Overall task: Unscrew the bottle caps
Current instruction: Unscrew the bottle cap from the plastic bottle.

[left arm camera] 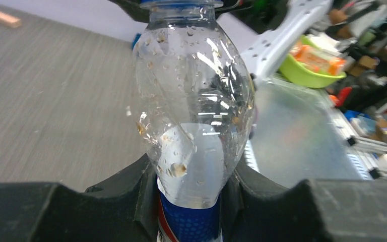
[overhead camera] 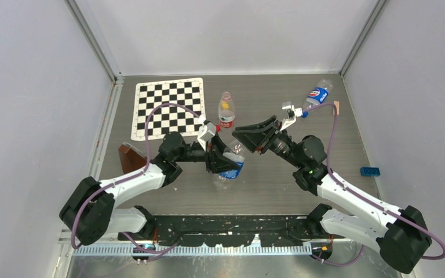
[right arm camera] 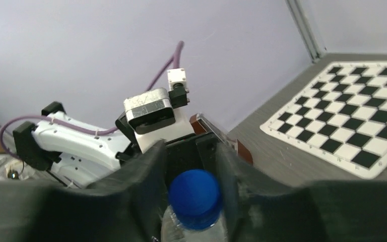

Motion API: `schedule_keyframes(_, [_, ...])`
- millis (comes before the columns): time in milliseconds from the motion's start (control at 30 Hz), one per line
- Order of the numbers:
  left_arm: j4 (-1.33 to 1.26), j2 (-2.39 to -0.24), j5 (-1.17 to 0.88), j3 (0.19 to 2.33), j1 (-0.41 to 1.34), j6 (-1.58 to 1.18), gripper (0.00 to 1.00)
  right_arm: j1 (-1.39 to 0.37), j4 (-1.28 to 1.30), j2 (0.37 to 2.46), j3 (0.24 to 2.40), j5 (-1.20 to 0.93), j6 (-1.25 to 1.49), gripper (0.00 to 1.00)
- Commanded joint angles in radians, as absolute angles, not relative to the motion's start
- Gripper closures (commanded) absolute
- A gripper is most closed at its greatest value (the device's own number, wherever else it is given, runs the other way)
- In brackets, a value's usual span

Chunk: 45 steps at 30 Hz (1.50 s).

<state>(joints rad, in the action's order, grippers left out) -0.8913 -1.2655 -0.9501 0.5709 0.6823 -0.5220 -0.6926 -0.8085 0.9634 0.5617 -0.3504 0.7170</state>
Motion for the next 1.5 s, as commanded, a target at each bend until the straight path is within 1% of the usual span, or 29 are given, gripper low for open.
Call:
schedule_keyframes(0, [-0.517,-1.192,-0.693,0.616,0.688,-0.268,0.98,-0.704,-0.603,0.867,0.587,-0.145,0.74,0.39])
schedule_keyframes(67, [-0.4,-1.156,-0.551,0.624,0.711,-0.189,0.98,-0.705,-0.566,0.838,0.572,-0.073,0.753,0.3])
schedule_keyframes(100, [-0.367,-1.143,-0.492,0.626,0.723,-0.165,0.98,-0.706,-0.554,0.831,0.569,-0.039,0.76,0.28])
schedule_keyframes(333, [-0.318,-1.106,-0.253,0.634,0.823,-0.099,0.98,-0.706,-0.456,0.872,0.597,0.031,0.783,0.27])
schedule_keyframes(467, [-0.302,-1.116,-0.201,0.649,0.859,-0.08,0.98,-0.708,-0.453,0.906,0.597,0.062,0.797,0.28])
schedule_keyframes(700, [-0.311,-1.11,-0.128,0.643,0.878,-0.081,0.98,-0.716,-0.441,0.932,0.6,0.073,0.805,0.34])
schedule_keyframes(1033, [-0.308,-1.113,-0.102,0.64,0.881,-0.08,0.98,-0.726,-0.508,1.013,0.606,0.034,0.836,0.41])
schedule_keyframes(1233, [-0.304,-1.118,-0.105,0.641,0.881,-0.08,0.98,-0.729,-0.547,1.043,0.6,0.044,0.846,0.5])
schedule_keyframes(1267, [-0.304,-1.119,-0.107,0.642,0.881,-0.08,0.98,-0.729,-0.552,1.045,0.596,0.051,0.848,0.56])
schedule_keyframes(1300, [-0.304,-1.12,-0.107,0.643,0.881,-0.081,0.98,-0.729,-0.554,1.046,0.595,0.057,0.847,0.6])
schedule_keyframes(1333, [-0.306,-1.119,-0.107,0.641,0.881,-0.081,0.98,-0.729,-0.556,1.048,0.593,0.058,0.847,0.66])
schedule_keyframes(1367, [-0.309,-1.118,-0.109,0.64,0.881,-0.081,0.98,-0.729,-0.557,1.049,0.593,0.054,0.846,0.7])
schedule_keyframes(1400, [-0.311,-1.12,-0.11,0.638,0.881,-0.081,0.98,-0.729,-0.56,1.052,0.594,0.051,0.846,0.81])
schedule_keyframes(1433, [-0.313,-1.121,-0.113,0.637,0.881,-0.081,0.98,-0.729,-0.562,1.053,0.595,0.043,0.848,0.86])
schedule_keyframes(1467, [-0.313,-1.122,-0.116,0.637,0.881,-0.08,0.98,-0.729,-0.571,1.054,0.593,0.039,0.85,0.96])
